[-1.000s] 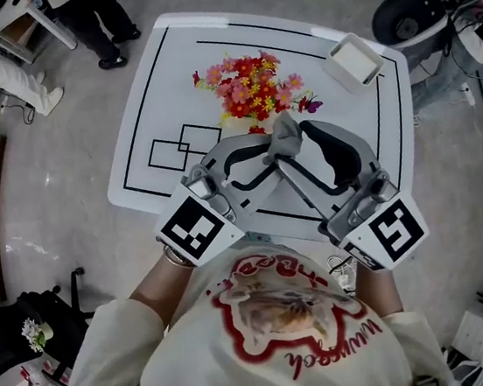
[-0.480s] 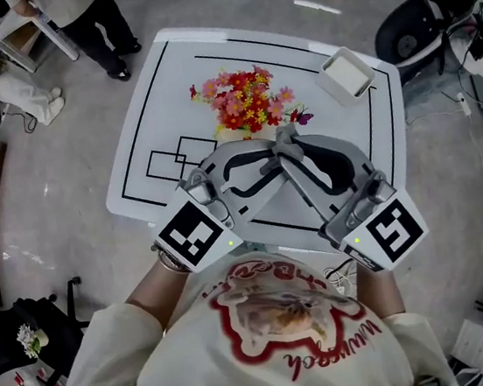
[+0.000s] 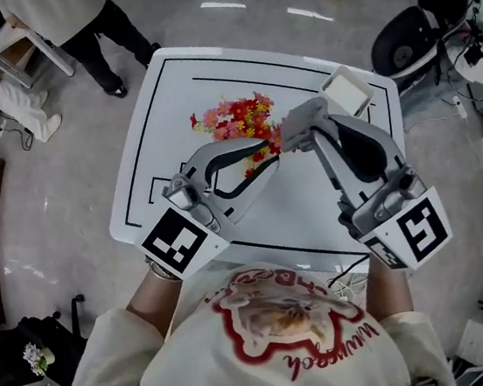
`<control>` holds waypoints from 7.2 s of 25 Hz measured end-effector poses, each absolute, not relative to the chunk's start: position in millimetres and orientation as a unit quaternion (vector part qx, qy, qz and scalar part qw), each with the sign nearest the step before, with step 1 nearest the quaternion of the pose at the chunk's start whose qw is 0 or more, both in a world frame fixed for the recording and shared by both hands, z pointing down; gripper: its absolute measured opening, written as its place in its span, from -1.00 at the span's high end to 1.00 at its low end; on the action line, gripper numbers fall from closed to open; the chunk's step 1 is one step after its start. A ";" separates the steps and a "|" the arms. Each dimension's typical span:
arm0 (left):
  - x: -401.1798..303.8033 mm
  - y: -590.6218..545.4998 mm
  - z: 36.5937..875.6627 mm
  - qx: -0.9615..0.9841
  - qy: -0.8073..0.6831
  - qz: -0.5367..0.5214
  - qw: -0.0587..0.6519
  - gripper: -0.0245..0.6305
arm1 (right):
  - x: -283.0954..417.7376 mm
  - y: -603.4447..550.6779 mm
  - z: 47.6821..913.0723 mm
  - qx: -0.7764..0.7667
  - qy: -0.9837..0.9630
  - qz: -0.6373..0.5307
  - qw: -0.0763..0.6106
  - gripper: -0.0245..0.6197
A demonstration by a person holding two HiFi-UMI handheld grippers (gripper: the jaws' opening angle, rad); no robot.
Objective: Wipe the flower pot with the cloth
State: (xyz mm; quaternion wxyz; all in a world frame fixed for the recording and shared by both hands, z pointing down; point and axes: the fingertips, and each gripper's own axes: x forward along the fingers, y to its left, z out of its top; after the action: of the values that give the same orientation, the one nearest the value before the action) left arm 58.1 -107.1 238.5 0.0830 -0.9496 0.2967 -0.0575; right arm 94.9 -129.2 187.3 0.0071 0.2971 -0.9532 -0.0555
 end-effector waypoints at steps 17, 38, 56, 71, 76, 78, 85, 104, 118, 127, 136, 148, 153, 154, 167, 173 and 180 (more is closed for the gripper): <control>-27.3 -205.9 262.0 -0.927 0.372 -0.045 0.001 0.75 | 98.4 -287.4 292.5 0.221 -0.969 -0.032 0.100 0.79; -45.5 -233.1 295.1 -0.913 0.403 -0.069 -0.023 0.75 | 8.6 -298.4 397.6 0.024 -0.992 0.071 0.106 0.79; -43.5 -230.3 300.7 -0.911 0.405 -0.070 -0.028 0.75 | 11.5 -271.9 432.5 -0.017 -0.985 0.108 0.136 0.79; -33.7 -225.1 295.3 -0.916 0.394 -0.077 -0.010 0.75 | 37.1 -258.9 434.8 0.014 -0.983 0.119 0.138 0.79; -26.4 -222.2 291.6 -0.920 0.385 -0.079 -0.004 0.75 | 45.1 -253.6 432.8 0.024 -0.984 0.119 0.133 0.79; -25.4 -220.9 289.6 -0.920 0.384 -0.076 -0.003 0.75 | 48.1 -251.9 433.0 0.033 -0.984 0.117 0.132 0.79; -25.4 -213.4 285.4 -0.920 0.385 -0.073 0.000 0.75 | 58.5 -244.9 434.6 0.055 -0.984 0.120 0.123 0.79; -26.0 -183.6 274.0 -0.919 0.388 -0.067 0.006 0.75 | 72.7 -216.2 438.7 0.107 -0.980 0.127 0.110 0.79; -37.8 -135.1 287.1 -0.913 0.403 -0.068 -0.012 0.75 | 75.1 -199.0 434.9 0.178 -0.974 0.096 0.104 0.79; -30.0 -112.4 285.8 -0.911 0.407 -0.062 -0.006 0.75 | 75.9 -190.0 437.7 0.215 -0.966 0.096 0.107 0.79; -25.9 -91.5 288.1 -0.907 0.417 -0.057 -0.011 0.75 | 74.0 -179.6 436.5 0.238 -0.961 0.090 0.106 0.79; -24.7 -66.6 290.3 -0.901 0.432 -0.048 -0.017 0.75 | 72.4 -163.3 447.7 0.266 -0.952 0.092 0.120 0.79; -23.3 -67.7 291.1 -0.907 0.419 -0.042 -0.018 0.75 | 70.8 -160.2 448.0 0.302 -0.942 0.095 0.113 0.79; -23.6 -69.0 290.0 -0.908 0.416 -0.041 -0.016 0.75 | 70.0 -158.4 448.9 0.309 -0.940 0.095 0.113 0.79; -50.7 -64.3 299.7 -0.933 0.350 -0.076 -0.033 0.75 | 59.9 -145.3 450.2 0.399 -0.905 0.110 0.098 0.79; -68.5 -66.4 300.1 -0.938 0.339 -0.067 -0.036 0.75 | 53.9 -143.8 450.9 0.434 -0.889 0.116 0.093 0.79; -81.0 -60.7 304.5 -0.944 0.320 -0.063 -0.041 0.75 | 46.6 -141.6 451.0 0.463 -0.873 0.124 0.091 0.79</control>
State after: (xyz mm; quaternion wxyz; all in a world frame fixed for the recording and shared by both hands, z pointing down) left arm -81.0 -60.7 304.5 -0.0405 -0.9443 0.3203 -0.0634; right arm 46.6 -141.6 451.0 0.0913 0.4634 -0.8727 0.1239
